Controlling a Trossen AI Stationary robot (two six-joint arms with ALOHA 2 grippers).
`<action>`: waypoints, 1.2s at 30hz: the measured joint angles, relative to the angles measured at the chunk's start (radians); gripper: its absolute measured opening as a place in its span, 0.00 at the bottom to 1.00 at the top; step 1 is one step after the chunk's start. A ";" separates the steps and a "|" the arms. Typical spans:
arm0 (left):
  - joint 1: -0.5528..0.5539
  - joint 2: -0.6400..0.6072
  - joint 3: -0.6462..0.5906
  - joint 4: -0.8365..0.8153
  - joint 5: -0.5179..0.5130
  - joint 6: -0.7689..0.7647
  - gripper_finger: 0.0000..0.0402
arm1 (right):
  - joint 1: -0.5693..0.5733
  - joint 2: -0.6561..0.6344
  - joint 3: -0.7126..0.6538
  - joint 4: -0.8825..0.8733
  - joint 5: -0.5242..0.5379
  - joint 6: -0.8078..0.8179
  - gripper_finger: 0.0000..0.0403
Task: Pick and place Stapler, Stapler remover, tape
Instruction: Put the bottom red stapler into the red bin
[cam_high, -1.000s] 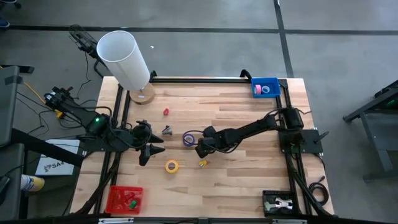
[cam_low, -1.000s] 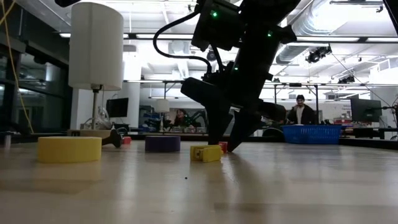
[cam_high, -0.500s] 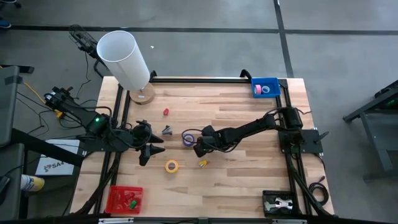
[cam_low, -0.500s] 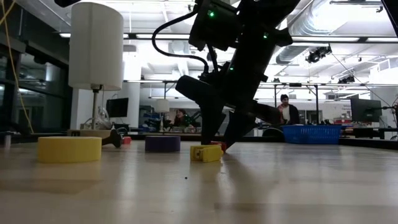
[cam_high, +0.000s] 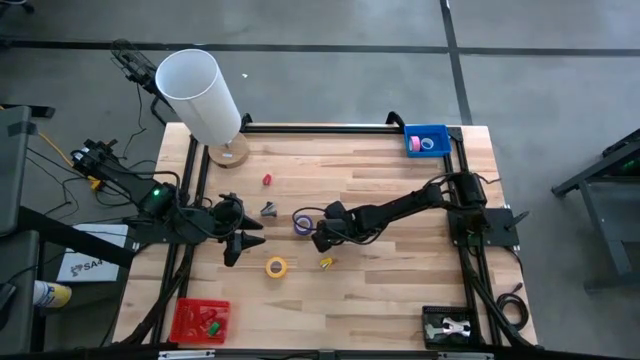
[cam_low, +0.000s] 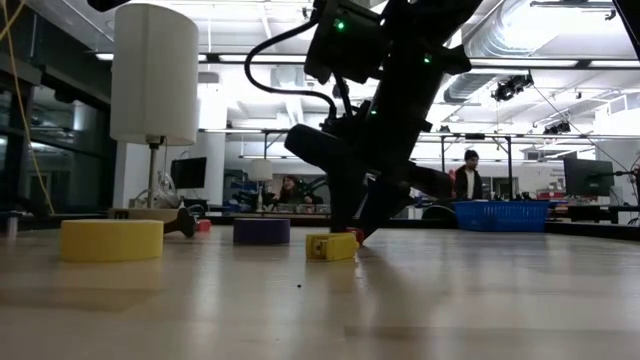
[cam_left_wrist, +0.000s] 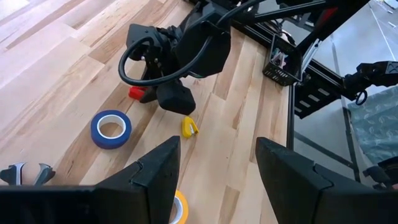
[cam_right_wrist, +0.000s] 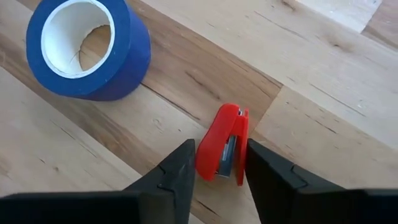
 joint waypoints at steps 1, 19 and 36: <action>0.000 0.000 0.000 0.000 0.000 0.000 0.51 | 0.000 0.000 0.000 -0.002 0.000 0.000 0.30; 0.000 0.000 0.000 0.000 0.000 0.000 0.51 | -0.003 0.000 0.001 -0.011 -0.005 -0.026 0.16; 0.000 0.000 0.000 0.000 0.000 0.000 0.51 | -0.019 -0.033 -0.002 -0.011 -0.160 -0.167 0.14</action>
